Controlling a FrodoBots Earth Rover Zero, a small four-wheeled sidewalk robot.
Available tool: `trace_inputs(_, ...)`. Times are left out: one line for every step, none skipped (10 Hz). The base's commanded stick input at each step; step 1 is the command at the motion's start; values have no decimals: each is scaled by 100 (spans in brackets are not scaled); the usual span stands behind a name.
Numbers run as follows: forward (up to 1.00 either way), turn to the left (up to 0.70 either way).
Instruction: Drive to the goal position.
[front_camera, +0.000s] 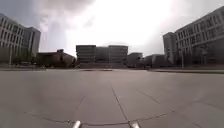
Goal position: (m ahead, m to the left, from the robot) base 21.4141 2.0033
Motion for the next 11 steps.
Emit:
trace_inputs(70,0)
trace_inputs(70,0)
trace_inputs(70,0)
trace_inputs(70,0)
trace_inputs(70,0)
trace_inputs(70,0)
trace_inputs(70,0)
trace_inputs(70,0)
trace_inputs(70,0)
trace_inputs(70,0)
trace_inputs(70,0)
